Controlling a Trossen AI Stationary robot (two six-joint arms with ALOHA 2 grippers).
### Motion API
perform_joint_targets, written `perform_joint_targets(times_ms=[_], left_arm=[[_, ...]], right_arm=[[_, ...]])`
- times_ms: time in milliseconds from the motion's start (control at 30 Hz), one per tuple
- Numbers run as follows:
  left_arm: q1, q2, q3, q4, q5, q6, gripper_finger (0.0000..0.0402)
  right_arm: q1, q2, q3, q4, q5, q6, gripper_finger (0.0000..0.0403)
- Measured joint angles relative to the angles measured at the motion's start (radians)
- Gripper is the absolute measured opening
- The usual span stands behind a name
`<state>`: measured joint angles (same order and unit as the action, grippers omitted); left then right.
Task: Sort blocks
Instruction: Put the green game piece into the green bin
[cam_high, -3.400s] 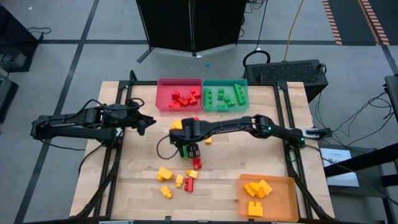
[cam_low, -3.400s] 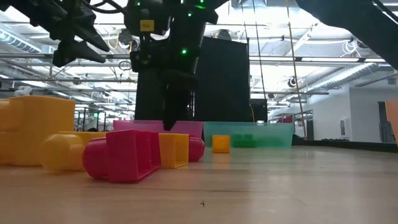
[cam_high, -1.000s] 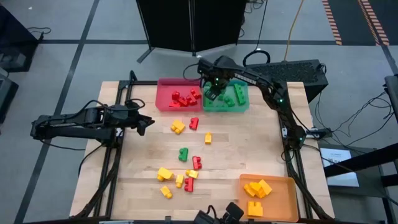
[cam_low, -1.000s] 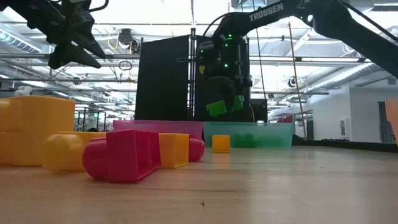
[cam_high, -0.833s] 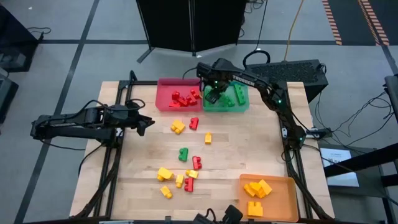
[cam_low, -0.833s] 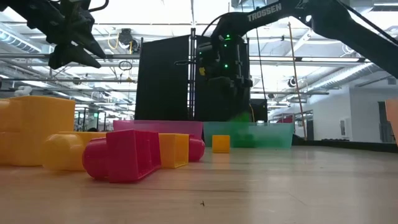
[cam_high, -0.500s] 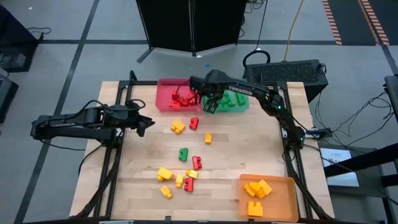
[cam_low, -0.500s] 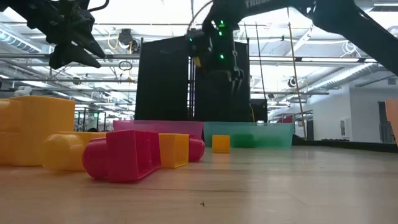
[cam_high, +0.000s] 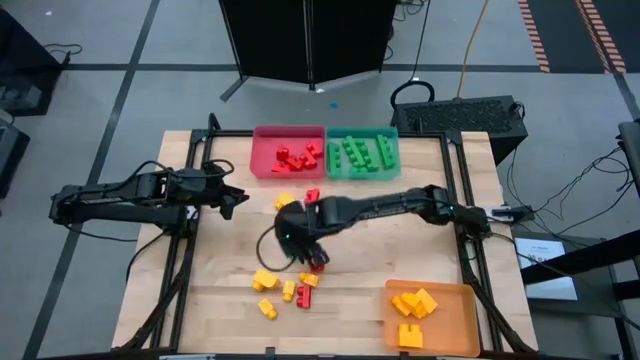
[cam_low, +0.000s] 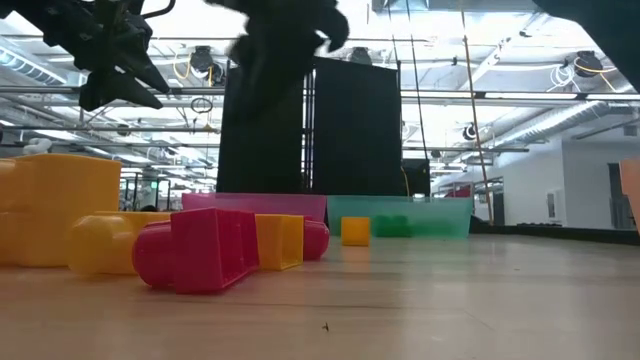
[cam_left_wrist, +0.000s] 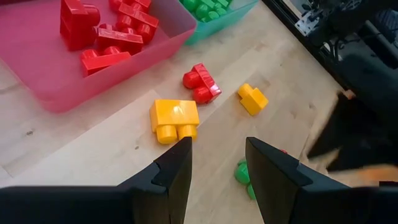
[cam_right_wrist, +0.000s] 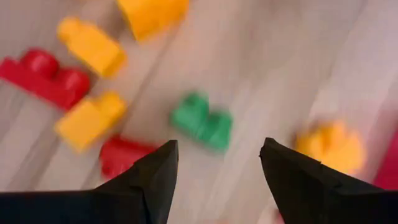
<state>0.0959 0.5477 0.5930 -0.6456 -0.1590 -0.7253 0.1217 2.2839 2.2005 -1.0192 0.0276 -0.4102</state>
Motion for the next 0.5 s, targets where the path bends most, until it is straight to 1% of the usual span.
perform_joint_targets(times_ms=[100, 167, 233, 367, 500], left_arm=[[0.0, 0.0, -0.002, 0.001, -0.003, 0.001, 0.0153], [0.0, 0.0, -0.008, 0.001, -0.006, 0.001, 0.0153], [0.0, 0.002, -0.014, -0.002, -0.006, -0.001, 0.0153], [0.0, 0.007, -0.016, -0.009, -0.003, -0.001, 0.0153], [0.0, 0.009, -0.016, -0.024, -0.004, 0.0, 0.0153]], right_arm=[[0.014, 0.016, 0.001, 0.121, -0.001, -0.078, 0.0224], [0.013, 0.031, 0.002, 0.16, -0.006, -0.107, 0.0224], [0.006, 0.055, 0.001, 0.166, -0.008, -0.123, 0.0224], [-0.008, 0.102, 0.0, 0.098, -0.006, -0.156, 0.0224], [-0.004, 0.137, 0.0, 0.084, -0.007, -0.324, 0.0224]])
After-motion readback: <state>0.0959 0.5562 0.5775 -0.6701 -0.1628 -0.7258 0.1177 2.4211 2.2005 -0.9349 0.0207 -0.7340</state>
